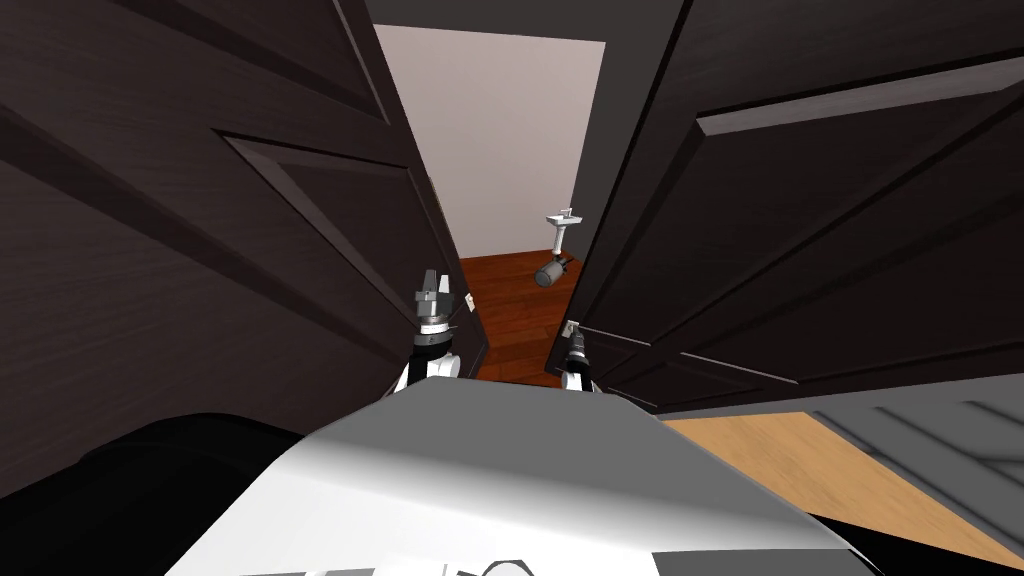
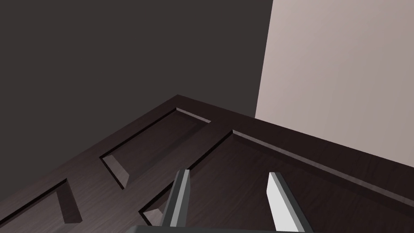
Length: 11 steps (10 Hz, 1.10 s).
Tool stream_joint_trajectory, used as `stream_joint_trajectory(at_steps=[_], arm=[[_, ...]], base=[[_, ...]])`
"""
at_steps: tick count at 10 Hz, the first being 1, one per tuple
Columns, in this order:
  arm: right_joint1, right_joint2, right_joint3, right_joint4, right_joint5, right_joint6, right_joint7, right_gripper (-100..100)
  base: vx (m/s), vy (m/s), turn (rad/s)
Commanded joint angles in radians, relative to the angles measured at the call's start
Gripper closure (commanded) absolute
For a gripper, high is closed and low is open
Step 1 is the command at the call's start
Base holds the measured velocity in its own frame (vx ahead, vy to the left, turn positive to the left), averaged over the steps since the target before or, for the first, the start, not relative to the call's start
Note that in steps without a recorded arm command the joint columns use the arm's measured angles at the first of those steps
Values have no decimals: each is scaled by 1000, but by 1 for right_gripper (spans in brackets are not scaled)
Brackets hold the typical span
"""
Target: Push the door open
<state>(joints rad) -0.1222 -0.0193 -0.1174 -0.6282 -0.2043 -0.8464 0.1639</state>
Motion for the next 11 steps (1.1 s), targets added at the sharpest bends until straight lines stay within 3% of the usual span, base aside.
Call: stream_joint_trajectory(at_steps=[1,5,6,8,10,11], arm=[[3,-14,-16,-19,-9,3,11,100],[-2,-42,-58,-21,-35,4,35,100],[-25,-41,-20,15,-53,0,47,-100],[-47,-36,11,37,-82,-7,66,-100],[-79,-5,55,70,-123,-16,94,-100],[-79,-5,55,70,-123,-16,94,-100]], base=[[171,10,-34],[216,-23,-66],[29,6,-208],[-178,48,-173],[-229,79,-268],[-150,52,-35]])
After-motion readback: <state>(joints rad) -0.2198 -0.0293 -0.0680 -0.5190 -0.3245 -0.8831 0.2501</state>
